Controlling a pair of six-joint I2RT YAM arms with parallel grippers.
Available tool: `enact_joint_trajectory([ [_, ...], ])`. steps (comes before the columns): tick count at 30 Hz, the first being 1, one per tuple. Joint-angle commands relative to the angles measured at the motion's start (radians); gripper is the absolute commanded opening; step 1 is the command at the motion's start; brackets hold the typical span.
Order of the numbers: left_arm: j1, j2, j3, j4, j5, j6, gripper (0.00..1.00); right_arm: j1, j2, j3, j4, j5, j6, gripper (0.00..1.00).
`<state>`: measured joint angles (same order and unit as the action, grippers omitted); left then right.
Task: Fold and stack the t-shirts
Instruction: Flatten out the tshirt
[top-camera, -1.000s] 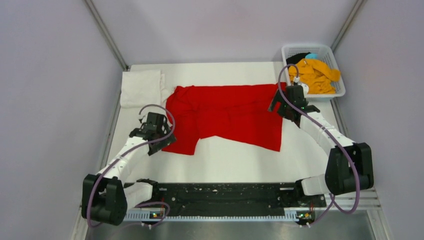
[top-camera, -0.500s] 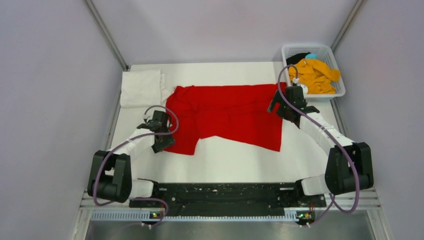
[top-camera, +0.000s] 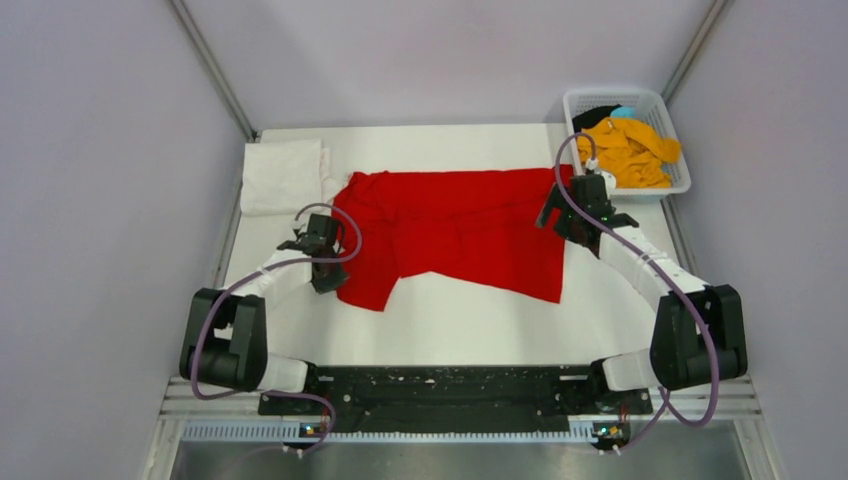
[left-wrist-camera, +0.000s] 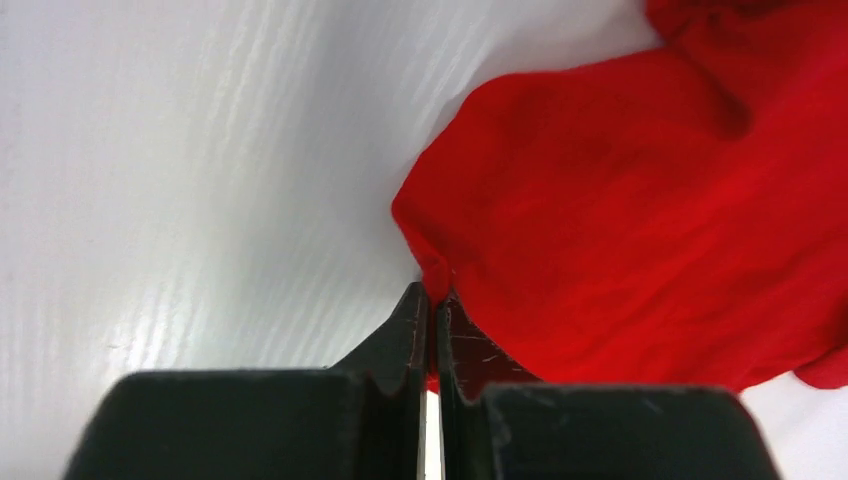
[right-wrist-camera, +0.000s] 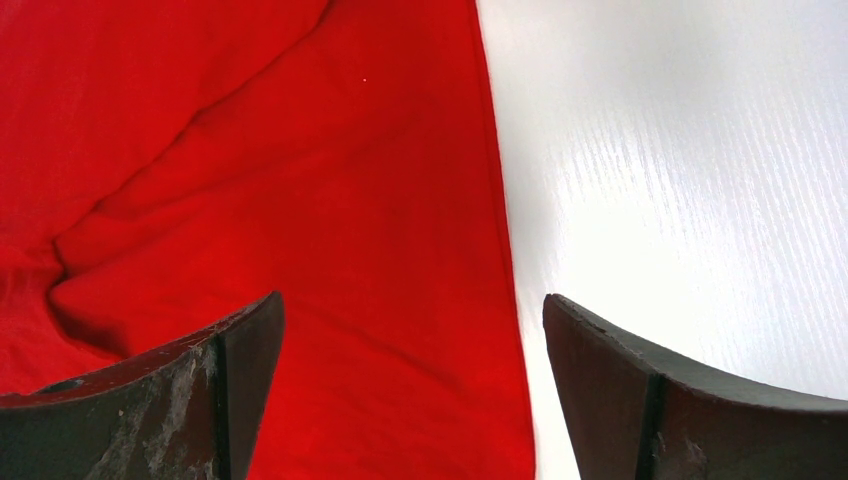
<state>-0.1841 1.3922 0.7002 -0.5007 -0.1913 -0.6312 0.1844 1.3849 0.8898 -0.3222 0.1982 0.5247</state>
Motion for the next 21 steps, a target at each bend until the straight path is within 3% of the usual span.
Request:
enact_joint_trajectory([
  [1,-0.002,0.051,0.004,0.077,0.100,0.004,0.00,-0.006,-0.054,-0.010,-0.008,0.028,-0.008,0.99],
  [7,-0.002,0.011,-0.019,0.172,0.161,-0.008,0.00,0.010,-0.133,-0.108,-0.149,0.018,0.038,0.99],
  [12,-0.002,-0.029,-0.035,0.169,0.162,-0.019,0.00,0.153,-0.111,-0.151,-0.296,0.087,0.116,0.98],
  [21,-0.001,-0.097,-0.036,0.104,0.098,0.002,0.00,0.185,-0.093,-0.250,-0.213,0.006,0.195,0.82],
])
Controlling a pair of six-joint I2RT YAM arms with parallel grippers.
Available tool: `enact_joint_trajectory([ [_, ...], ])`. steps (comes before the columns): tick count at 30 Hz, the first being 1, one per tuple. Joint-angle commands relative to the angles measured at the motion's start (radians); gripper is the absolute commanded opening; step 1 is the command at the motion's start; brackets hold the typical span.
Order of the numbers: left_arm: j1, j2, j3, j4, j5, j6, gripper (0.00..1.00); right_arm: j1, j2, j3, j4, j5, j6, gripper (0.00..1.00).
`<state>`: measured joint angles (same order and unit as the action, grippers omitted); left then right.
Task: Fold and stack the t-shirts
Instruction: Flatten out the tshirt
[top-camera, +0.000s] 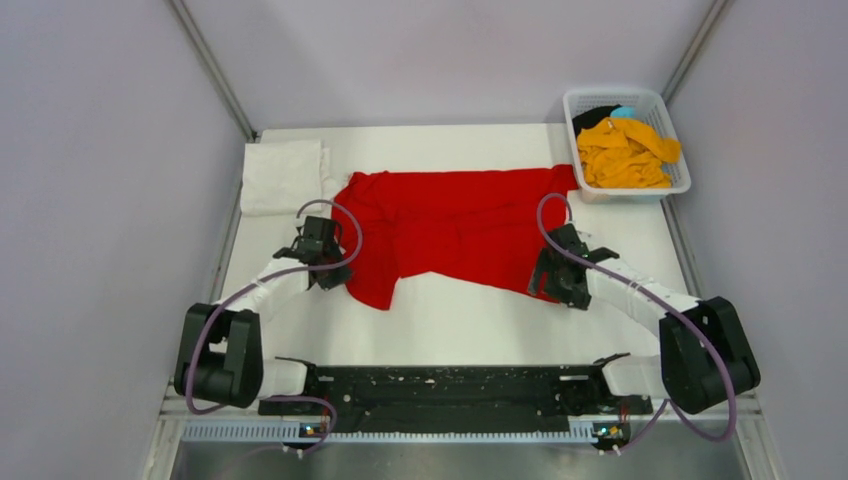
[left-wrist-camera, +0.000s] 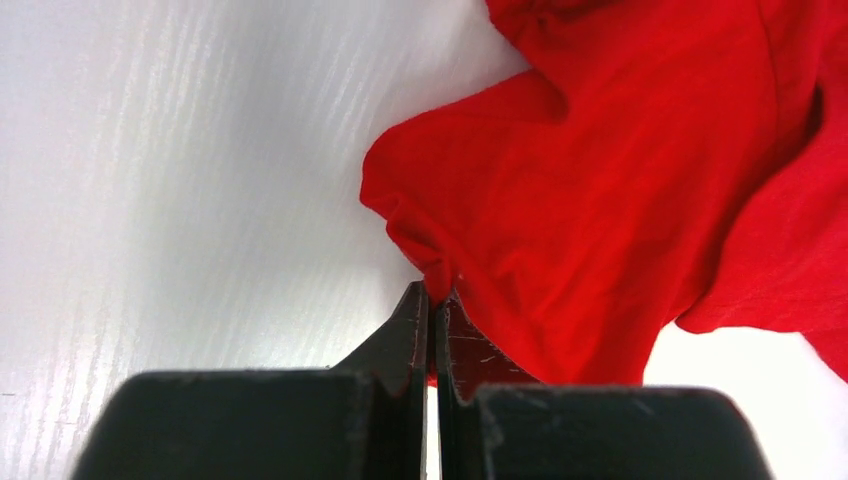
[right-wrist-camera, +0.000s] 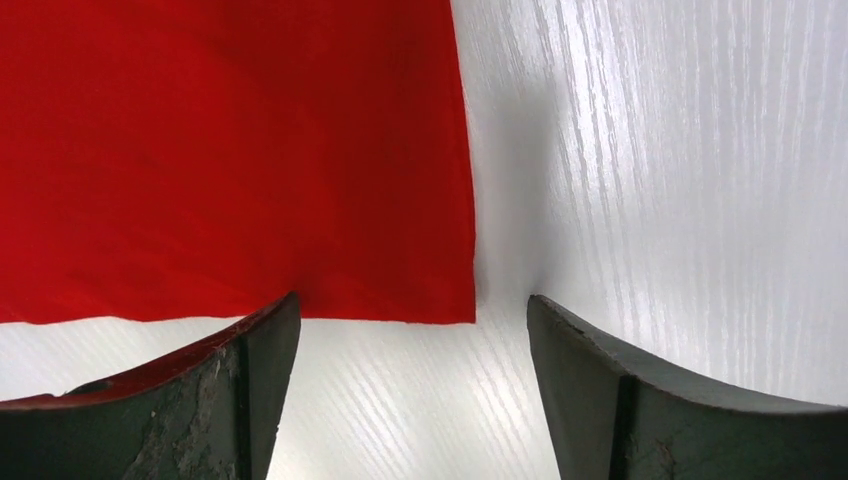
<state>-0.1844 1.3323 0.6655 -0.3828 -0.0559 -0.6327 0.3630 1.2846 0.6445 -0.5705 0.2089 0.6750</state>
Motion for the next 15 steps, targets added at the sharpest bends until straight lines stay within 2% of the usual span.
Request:
enact_joint_trajectory([
  [1,-0.001,-0.038,-0.002,-0.012,-0.038,0.002,0.00,0.007,0.013,-0.004,0.044,-0.003,0.043,0.81],
  [8,-0.001,-0.051,-0.023,0.002,-0.046,-0.023,0.00,0.012,0.070,0.015,0.094,0.000,0.039,0.62],
  [15,-0.002,-0.072,-0.029,-0.005,-0.060,-0.031,0.00,0.048,0.094,0.018,0.059,0.030,0.067,0.55],
])
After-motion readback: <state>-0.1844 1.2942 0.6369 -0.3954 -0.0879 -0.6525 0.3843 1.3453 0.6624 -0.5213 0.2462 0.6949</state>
